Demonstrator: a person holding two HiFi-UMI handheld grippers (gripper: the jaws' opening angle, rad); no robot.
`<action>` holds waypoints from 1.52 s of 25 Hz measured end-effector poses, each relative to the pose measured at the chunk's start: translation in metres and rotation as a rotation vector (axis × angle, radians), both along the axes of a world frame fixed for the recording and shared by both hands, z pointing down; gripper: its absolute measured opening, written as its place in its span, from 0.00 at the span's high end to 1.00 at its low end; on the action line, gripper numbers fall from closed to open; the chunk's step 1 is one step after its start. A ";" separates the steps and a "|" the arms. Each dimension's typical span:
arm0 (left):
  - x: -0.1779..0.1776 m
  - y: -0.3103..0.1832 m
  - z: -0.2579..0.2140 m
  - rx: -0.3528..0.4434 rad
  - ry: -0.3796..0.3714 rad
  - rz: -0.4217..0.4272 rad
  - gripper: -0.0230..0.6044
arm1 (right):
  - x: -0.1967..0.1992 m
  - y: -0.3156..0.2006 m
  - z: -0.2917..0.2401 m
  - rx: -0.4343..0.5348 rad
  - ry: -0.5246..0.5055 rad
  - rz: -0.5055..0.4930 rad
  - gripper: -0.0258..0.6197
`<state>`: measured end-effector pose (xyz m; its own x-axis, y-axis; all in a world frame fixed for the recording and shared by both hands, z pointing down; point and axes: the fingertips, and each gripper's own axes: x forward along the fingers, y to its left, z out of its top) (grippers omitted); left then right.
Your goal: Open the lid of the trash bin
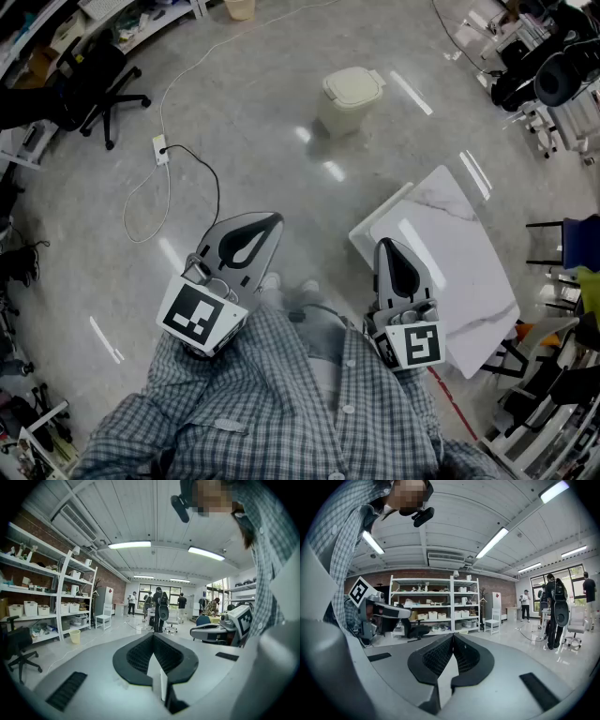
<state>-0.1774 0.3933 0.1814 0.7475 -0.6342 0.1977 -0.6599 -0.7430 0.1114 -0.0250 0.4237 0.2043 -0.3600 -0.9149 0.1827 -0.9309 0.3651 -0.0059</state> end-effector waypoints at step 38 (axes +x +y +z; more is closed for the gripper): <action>0.043 0.041 -0.016 0.077 0.013 -0.116 0.96 | 0.061 0.029 0.002 0.038 -0.074 -0.050 0.93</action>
